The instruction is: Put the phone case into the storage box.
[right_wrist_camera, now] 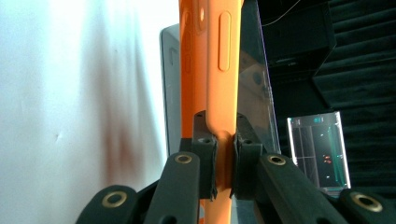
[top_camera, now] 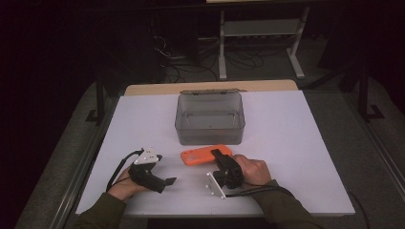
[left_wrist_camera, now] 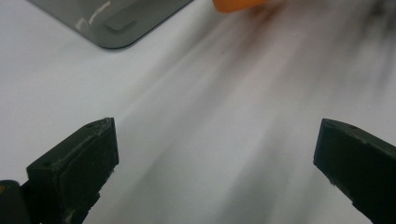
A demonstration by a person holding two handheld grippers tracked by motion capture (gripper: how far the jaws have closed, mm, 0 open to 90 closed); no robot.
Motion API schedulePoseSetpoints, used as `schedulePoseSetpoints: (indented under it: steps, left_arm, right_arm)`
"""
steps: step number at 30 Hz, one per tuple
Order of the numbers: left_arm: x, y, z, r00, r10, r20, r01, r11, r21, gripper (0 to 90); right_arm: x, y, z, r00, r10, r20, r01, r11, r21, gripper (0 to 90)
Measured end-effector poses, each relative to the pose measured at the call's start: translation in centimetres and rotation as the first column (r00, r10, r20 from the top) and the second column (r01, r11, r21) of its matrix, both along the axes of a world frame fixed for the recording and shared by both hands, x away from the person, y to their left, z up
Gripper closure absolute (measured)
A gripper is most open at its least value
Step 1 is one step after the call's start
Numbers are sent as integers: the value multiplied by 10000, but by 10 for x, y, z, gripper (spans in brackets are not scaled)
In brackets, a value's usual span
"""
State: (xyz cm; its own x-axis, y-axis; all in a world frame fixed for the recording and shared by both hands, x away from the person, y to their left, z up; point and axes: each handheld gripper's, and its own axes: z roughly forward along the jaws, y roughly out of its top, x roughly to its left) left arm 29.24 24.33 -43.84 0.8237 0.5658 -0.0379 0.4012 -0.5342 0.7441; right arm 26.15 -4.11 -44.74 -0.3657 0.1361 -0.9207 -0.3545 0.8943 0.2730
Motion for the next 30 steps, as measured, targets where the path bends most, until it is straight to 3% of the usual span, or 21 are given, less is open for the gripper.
schedulePoseSetpoints:
  steps: [9,30]
  left_arm:
    - [1,2,1,10000,94,-15,-94,9998,-150,0]
    - [1,1,2,10000,30,-60,-30,10000,-74,0]
  right_arm:
    - [1,-1,3,9993,-89,-361,100,9995,293,818]
    - [4,-4,10,9918,-148,-1268,270,9951,955,818]
